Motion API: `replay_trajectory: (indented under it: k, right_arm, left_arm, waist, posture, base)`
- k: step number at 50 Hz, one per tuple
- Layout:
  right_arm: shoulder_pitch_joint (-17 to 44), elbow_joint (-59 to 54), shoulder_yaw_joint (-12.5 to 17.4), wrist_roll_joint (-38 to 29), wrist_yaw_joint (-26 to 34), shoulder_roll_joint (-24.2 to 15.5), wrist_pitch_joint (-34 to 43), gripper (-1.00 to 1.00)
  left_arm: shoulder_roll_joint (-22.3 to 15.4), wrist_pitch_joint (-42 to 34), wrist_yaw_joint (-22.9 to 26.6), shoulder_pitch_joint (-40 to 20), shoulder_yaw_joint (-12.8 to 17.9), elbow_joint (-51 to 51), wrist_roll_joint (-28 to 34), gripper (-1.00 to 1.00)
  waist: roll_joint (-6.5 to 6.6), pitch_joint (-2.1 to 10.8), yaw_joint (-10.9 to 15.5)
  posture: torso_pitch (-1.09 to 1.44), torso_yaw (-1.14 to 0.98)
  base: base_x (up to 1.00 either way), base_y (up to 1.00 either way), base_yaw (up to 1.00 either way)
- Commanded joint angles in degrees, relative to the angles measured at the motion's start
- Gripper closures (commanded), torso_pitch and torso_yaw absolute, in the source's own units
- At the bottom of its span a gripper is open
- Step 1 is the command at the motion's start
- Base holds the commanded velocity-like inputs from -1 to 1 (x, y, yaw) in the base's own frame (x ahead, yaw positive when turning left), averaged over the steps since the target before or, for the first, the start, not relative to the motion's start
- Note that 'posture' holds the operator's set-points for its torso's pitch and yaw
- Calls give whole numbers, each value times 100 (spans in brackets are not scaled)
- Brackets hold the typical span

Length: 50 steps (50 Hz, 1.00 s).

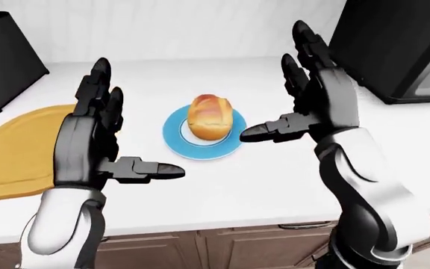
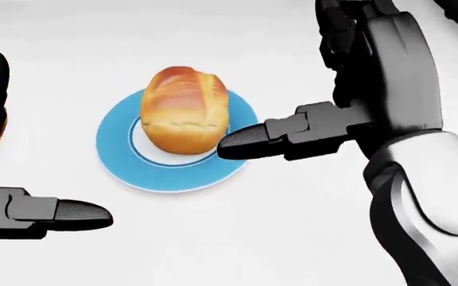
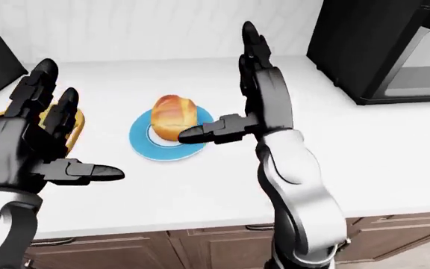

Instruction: Place all breads on the cutting board.

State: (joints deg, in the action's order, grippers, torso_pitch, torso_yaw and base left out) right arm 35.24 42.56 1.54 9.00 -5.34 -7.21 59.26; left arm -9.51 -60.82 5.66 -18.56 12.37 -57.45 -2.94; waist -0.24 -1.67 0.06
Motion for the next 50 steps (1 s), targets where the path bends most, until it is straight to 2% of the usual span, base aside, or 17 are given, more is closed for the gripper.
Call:
replay_trajectory:
  k: [1,7,11,16,20,25,32,39,50]
  right_arm:
    - [290,-16,-159,-289,79,75,-90,-100]
    - [710,-583,-719,-1262,555,316,-120,-100]
    - [875,-953,-909,-2035,1051,417,-143,-100]
    - [1140,-1281,-912,-2816,1629,627,-101,-100]
    - [1265,-1631,-1056,-3458,2145,719,-105,-100]
    - [1467,-2124,-1003,-3975,2462,996,-352,-100]
    - [1667,-2937,-846,-4255,2472,1170,-857,-100]
    - [1957,-3820,-608,-4066,2198,1172,-1263,-100]
    - [2124,-4330,-700,-3929,2028,1157,-1380,-100]
  left_arm:
    - [-71,69,-19,-126,54,-179,-77,-100]
    - [-124,79,-66,-118,77,-184,-153,-100]
    - [-127,116,-94,-103,64,-159,-170,-100]
    - [-120,182,-101,-55,35,-135,-164,-100]
    - [-107,195,-104,-28,19,-151,-160,-100]
    - [-108,255,-92,-21,-13,-100,-127,-100]
    - [-107,280,-80,-30,7,-67,-128,-100]
    - [-101,326,-71,13,13,-67,-126,-100]
    - [-130,337,-38,-2,84,-57,-150,-100]
  waist:
    - [12,110,3]
    - [59,69,-14]
    - [80,49,-16]
    - [101,31,-20]
    - [124,19,-22]
    - [161,30,-32]
    - [200,44,-30]
    - [216,65,-30]
    - [212,100,-16]
  posture:
    - [0,0]
    - [0,0]
    - [0,0]
    - [0,0]
    - [0,0]
    - [0,0]
    - [0,0]
    - [0,0]
    - [0,0]
  base:
    - [0,0,0]
    - [0,0,0]
    - [0,0,0]
    - [0,0,0]
    - [0,0,0]
    - [0,0,0]
    - [0,0,0]
    - [0,0,0]
    - [0,0,0]
